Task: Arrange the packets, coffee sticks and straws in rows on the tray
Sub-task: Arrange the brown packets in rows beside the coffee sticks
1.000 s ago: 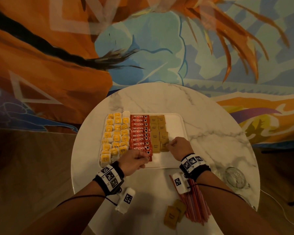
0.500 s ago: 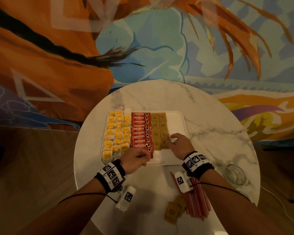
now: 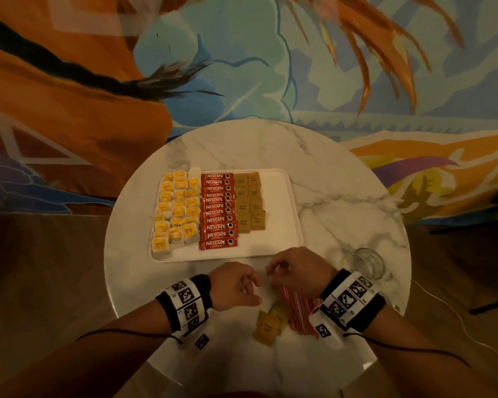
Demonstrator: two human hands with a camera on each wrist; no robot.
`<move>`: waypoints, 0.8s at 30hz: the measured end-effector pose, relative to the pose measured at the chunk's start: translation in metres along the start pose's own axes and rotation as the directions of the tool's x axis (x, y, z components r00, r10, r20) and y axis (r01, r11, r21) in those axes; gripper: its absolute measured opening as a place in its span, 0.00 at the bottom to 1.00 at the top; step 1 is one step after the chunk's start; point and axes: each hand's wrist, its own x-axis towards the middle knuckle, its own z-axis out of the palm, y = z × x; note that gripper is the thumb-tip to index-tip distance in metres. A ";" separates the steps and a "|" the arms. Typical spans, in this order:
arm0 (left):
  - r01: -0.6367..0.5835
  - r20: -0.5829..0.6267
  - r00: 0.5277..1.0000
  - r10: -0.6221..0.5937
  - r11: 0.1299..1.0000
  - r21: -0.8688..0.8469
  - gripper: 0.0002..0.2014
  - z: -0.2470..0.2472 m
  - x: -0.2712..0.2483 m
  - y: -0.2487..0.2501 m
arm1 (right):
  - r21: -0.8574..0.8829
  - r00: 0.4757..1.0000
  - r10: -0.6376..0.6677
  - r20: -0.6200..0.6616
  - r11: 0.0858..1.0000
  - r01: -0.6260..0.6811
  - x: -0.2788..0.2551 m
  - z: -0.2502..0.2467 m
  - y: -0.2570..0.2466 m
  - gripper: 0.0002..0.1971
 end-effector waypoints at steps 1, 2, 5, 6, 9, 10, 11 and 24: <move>-0.014 0.015 1.000 0.014 0.999 0.048 0.21 0.006 -0.001 0.003 | -0.040 0.999 -0.017 0.048 0.999 0.019 -0.005 0.004 0.001 0.12; -0.028 0.030 0.999 0.026 0.996 0.087 0.22 0.012 -0.003 0.006 | -0.072 0.995 -0.030 0.091 0.997 0.037 -0.010 0.008 0.001 0.13; -0.038 0.095 0.995 0.020 0.981 0.191 0.23 0.030 -0.004 0.011 | -0.101 0.978 -0.056 0.199 0.992 0.077 -0.021 0.020 0.004 0.14; -0.037 0.104 0.994 0.012 0.971 0.238 0.24 0.036 -0.005 0.011 | -0.104 0.972 -0.065 0.227 0.990 0.091 -0.025 0.023 0.004 0.13; -0.033 0.081 0.997 0.008 0.952 0.303 0.25 0.049 -0.004 0.012 | -0.118 0.964 -0.094 0.250 0.985 0.126 -0.032 0.033 0.005 0.09; -0.031 0.075 0.997 0.007 0.948 0.318 0.24 0.052 -0.003 0.013 | -0.125 0.963 -0.099 0.250 0.983 0.133 -0.034 0.034 0.005 0.08; -0.025 0.069 0.998 0.002 0.944 0.329 0.24 0.054 -0.003 0.014 | -0.141 0.963 -0.104 0.248 0.980 0.142 -0.035 0.036 0.005 0.07; -0.002 -0.002 1.000 0.003 0.982 0.191 0.09 0.046 -0.001 0.007 | -0.171 0.964 -0.171 0.203 0.963 0.207 -0.033 0.039 0.008 0.08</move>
